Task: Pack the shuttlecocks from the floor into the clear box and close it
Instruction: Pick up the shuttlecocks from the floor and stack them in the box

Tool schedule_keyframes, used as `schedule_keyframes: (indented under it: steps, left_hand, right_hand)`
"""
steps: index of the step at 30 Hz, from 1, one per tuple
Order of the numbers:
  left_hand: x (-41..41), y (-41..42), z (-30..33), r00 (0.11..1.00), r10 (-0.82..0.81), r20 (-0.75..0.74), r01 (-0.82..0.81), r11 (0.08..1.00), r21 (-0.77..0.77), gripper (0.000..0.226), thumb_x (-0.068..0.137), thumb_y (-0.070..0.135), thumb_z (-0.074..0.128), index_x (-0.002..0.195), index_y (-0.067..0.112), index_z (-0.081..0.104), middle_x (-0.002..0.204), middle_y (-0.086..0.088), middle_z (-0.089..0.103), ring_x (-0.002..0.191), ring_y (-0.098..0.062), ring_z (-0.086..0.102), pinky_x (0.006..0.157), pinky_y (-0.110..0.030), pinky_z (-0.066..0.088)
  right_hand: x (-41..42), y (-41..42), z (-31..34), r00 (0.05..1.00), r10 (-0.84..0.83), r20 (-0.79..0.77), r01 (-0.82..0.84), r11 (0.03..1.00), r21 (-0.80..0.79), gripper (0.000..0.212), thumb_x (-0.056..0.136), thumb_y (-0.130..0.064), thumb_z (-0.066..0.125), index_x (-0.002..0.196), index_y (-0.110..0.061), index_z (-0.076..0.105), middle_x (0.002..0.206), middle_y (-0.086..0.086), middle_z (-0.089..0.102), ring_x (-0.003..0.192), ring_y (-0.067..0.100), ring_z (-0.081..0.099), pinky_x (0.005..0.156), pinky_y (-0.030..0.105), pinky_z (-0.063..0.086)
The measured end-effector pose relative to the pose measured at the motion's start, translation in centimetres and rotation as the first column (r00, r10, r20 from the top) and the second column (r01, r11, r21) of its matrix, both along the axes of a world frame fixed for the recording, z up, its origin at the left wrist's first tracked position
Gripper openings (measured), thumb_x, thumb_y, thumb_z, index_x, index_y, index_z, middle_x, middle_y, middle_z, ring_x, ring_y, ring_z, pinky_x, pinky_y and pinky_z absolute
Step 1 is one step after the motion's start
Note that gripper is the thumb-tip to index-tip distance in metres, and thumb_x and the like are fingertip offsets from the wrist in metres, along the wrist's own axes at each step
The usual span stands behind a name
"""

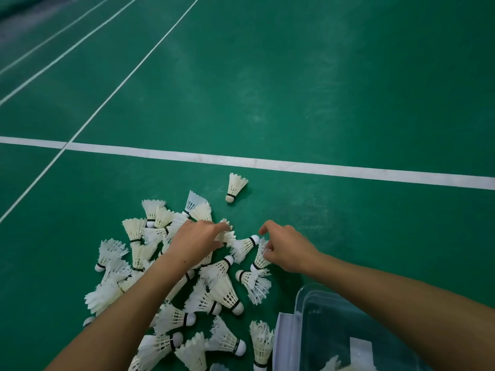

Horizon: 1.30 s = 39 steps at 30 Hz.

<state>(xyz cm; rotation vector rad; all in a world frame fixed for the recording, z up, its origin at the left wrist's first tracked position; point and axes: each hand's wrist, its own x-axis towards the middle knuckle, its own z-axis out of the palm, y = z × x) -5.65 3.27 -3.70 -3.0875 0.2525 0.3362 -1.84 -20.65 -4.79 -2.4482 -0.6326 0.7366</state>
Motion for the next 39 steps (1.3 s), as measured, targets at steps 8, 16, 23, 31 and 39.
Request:
schedule_keyframes:
  steps: [8, 16, 23, 31, 39]
  left_hand:
    - [0.1, 0.1, 1.1, 0.989, 0.110, 0.100, -0.098, 0.988, -0.118, 0.008, 0.097, 0.033, 0.073, 0.097, 0.025, 0.075, 0.089, 0.011, 0.074, 0.077, -0.008, 0.066, 0.054, -0.020, 0.043]
    - [-2.6, -5.3, 10.2, 0.942, 0.093, 0.322, 0.085, 0.863, -0.498, 0.012, 0.091, 0.035, 0.077, 0.095, 0.024, 0.076, 0.079, 0.020, 0.068, 0.069, 0.002, 0.062, 0.065, -0.020, 0.056]
    - [-7.8, -11.8, 15.5, 0.929, -0.013, 0.370, 0.240, 0.780, -0.577, 0.013, 0.090, 0.034, 0.078, 0.096, 0.023, 0.077, 0.077, 0.020, 0.067, 0.065, -0.005, 0.062, 0.061, -0.012, 0.049]
    - [-10.7, -13.8, 15.1, 0.938, -0.049, 0.343, 0.271, 0.720, -0.639, 0.024, 0.086, 0.043, 0.070, 0.094, 0.021, 0.077, 0.078, 0.022, 0.066, 0.072, -0.010, 0.064, 0.062, -0.012, 0.049]
    - [-10.7, -14.2, 13.2, 0.952, -0.071, 0.298, 0.259, 0.706, -0.659, 0.018, 0.088, 0.039, 0.072, 0.096, 0.023, 0.077, 0.079, 0.019, 0.068, 0.069, -0.010, 0.063, 0.062, -0.025, 0.054]
  right_hand:
    - [0.1, -2.3, 1.7, 0.996, -0.087, 0.036, 0.083, 0.990, 0.113, 0.044, 0.097, -0.017, 0.066, 0.137, -0.021, 0.050, 0.101, -0.005, 0.071, 0.091, 0.015, 0.068, 0.083, 0.045, 0.060]
    - [-1.9, -9.3, 10.0, 0.961, -0.257, 0.105, 0.207, 0.916, 0.344, 0.044, 0.086, -0.019, 0.080, 0.125, -0.023, 0.061, 0.087, -0.009, 0.073, 0.077, 0.005, 0.069, 0.079, 0.034, 0.059]
    - [-8.3, -17.3, 15.3, 0.918, -0.390, 0.071, 0.321, 0.838, 0.442, 0.043, 0.082, -0.013, 0.085, 0.119, -0.021, 0.063, 0.083, -0.002, 0.076, 0.069, 0.010, 0.070, 0.075, 0.039, 0.061]
    - [-16.0, -19.8, 12.7, 0.887, -0.462, -0.003, 0.426, 0.814, 0.394, 0.034, 0.082, -0.010, 0.083, 0.104, -0.025, 0.061, 0.085, -0.003, 0.074, 0.071, 0.008, 0.070, 0.070, 0.028, 0.060]
    - [-15.6, -17.0, 3.0, 0.892, -0.449, 0.058, 0.427, 0.876, 0.225, 0.028, 0.086, -0.013, 0.082, 0.080, -0.027, 0.058, 0.082, -0.010, 0.069, 0.075, 0.006, 0.066, 0.068, 0.032, 0.058]
